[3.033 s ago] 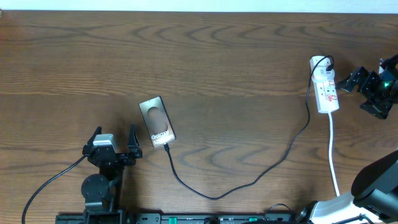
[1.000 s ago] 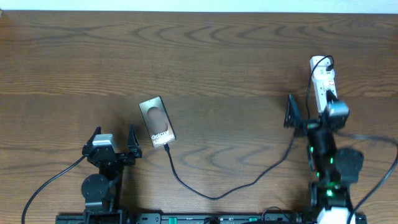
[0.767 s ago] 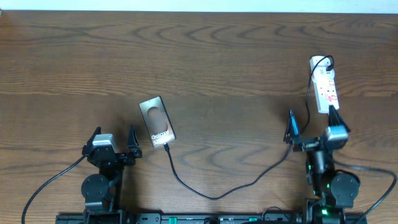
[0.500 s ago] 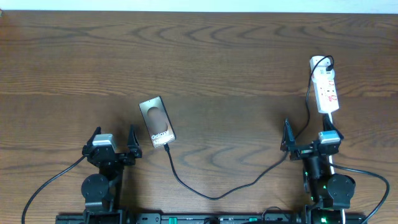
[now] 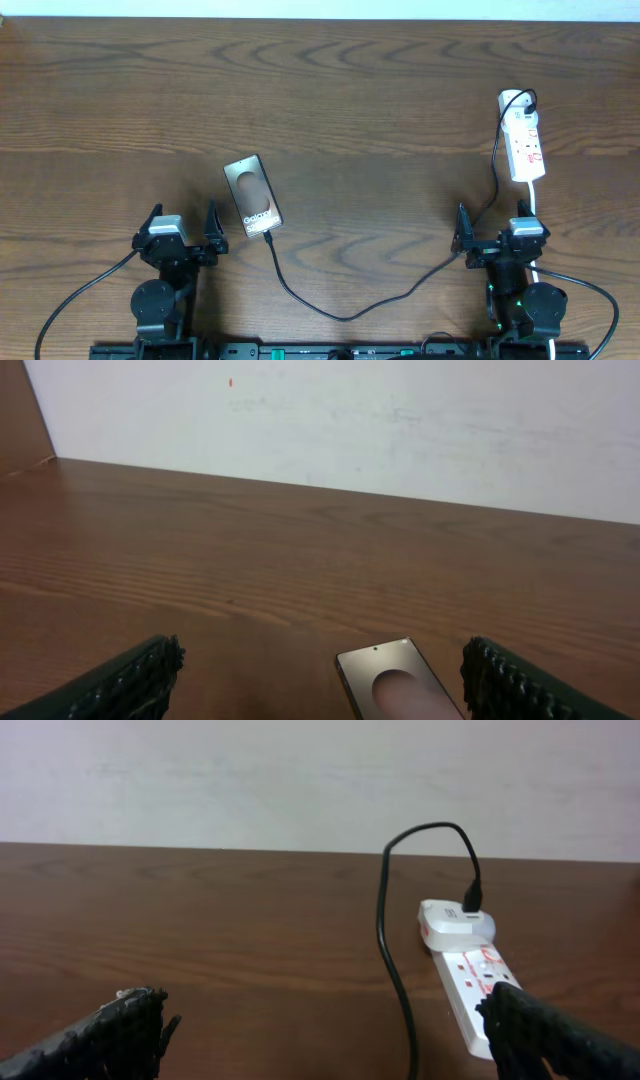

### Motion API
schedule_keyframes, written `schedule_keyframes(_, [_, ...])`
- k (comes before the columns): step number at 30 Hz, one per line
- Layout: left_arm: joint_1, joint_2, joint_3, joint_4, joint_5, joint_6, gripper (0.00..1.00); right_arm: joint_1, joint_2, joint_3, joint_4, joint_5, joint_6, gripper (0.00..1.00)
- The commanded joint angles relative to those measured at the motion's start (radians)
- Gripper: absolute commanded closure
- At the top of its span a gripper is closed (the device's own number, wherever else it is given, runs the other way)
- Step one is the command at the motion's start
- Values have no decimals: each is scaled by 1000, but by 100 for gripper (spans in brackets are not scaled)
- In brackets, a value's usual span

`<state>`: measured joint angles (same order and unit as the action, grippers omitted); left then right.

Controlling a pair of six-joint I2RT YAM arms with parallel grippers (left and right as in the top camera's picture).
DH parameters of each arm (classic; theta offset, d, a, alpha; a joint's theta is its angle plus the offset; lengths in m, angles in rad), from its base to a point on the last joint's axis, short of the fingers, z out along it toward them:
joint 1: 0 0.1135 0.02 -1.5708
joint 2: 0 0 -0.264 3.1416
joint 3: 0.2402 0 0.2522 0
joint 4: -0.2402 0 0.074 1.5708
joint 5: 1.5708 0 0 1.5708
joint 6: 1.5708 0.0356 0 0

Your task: Plug charger to phone and switch on socket

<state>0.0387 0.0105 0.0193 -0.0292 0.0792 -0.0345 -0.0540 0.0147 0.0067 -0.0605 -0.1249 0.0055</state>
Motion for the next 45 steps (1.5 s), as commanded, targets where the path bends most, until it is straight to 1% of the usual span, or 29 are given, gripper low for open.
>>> schedule_keyframes(1, [4,-6,-15,-37,11,-12,9,-5,-10,-1,-7,26,-21,1])
schedule_keyframes(9, [4,-6,-15,-37,11,-12,9,-4,-10,-1,-9,30,-20,1])
schedule_keyframes(14, [4,-6,-15,-37,11,-12,9,0,-10,-1,-15,101,72,1])
schedule_keyframes(26, [4,-6,-15,-37,11,-12,9,43,-10,-1,-15,100,68,1])
schedule_keyframes(45, [4,-6,-15,-37,11,-12,9,42,-9,-1,-14,96,68,1])
